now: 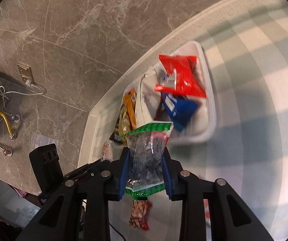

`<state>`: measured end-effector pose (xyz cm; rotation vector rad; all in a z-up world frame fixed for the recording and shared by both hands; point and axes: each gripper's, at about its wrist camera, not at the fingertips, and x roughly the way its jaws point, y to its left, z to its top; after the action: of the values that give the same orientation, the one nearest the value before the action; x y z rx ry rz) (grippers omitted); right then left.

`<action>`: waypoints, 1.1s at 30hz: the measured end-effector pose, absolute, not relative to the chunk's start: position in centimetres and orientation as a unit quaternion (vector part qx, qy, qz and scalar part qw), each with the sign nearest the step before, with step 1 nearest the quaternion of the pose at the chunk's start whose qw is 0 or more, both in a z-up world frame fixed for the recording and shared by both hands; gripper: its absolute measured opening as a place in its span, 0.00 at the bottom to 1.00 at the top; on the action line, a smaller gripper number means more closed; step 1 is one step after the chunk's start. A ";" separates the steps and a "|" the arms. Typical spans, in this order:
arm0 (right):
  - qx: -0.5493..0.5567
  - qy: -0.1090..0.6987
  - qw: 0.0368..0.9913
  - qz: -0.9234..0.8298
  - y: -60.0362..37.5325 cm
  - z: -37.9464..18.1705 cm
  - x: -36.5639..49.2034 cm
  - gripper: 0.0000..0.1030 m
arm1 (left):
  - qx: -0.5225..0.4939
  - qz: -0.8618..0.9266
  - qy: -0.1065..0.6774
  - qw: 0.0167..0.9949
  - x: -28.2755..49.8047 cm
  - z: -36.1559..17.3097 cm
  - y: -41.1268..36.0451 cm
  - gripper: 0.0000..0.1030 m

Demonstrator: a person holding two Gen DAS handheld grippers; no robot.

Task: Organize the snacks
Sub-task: 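Carry clear packet with left tool while right tool carries raisin bag over tray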

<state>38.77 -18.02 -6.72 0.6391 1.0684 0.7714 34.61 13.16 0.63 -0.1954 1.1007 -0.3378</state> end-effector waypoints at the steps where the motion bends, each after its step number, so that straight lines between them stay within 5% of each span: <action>1: 0.289 0.486 0.745 0.352 -17.9 -6.6 39.1 0.32 | -0.092 -0.160 0.519 0.835 35.0 0.7 13.1 0.25; 33: 0.195 0.461 0.789 0.357 -14.2 -4.3 47.9 0.32 | -0.075 -0.160 0.509 0.842 43.4 -0.1 12.1 0.25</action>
<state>47.90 -14.18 -4.26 0.4202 0.9936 0.7682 43.42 12.06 -0.12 -0.1590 1.0752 -0.3378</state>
